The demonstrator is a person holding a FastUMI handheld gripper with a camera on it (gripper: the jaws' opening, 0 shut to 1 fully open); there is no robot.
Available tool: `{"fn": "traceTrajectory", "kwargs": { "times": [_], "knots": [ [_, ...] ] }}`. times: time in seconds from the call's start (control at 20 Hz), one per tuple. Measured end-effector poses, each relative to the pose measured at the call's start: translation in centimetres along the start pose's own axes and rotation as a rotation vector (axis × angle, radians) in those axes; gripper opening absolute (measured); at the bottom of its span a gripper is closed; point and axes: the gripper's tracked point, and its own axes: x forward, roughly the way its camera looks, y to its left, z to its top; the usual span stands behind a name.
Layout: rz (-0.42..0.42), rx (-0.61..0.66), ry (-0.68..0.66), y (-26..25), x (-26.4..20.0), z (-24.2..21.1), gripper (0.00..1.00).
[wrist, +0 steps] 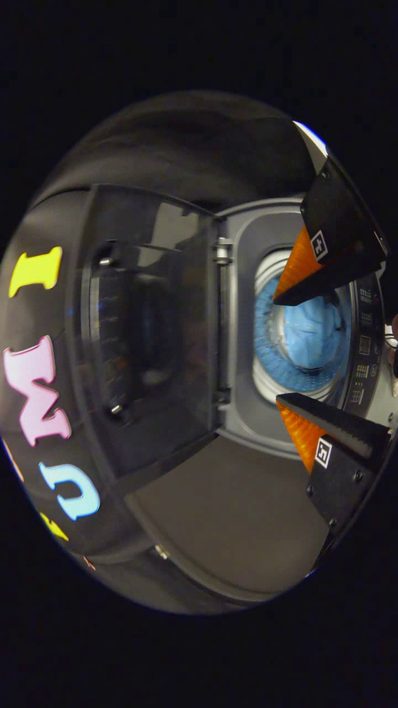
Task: Put the clothes into the washing machine and then close the washing machine lid.
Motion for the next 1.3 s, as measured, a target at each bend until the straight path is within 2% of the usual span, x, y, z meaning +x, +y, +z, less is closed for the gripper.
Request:
{"fn": "traceTrajectory", "kwargs": {
  "times": [0.2,0.35,0.45,0.5,0.65,0.7,0.75,0.85,0.9,1.3],
  "knots": [
    [0.052,-0.028,-0.24,1.8,-3.2,9.1,0.99],
    [0.028,-0.018,-0.439,1.3,-5.5,17.7,0.99],
    [-0.006,-0.026,-0.508,0.3,-4.4,22.8,0.98],
    [-0.034,-0.045,-0.496,-0.5,-2.5,23.7,0.98],
    [-0.092,-0.079,-0.31,-2.2,4.7,20.5,0.99],
    [-0.078,-0.038,-0.399,-1.8,4.1,22.3,0.99],
    [-0.084,-0.047,-0.353,-1.5,4.6,20.7,1.0],
    [-0.093,-0.099,-0.419,-1.3,2.7,21.8,1.0],
    [-0.09,-0.085,-0.438,-1.2,2.3,21.9,1.0],
    [-0.106,-0.076,-0.398,-1.3,2.4,21.4,1.0]
  ]
}}
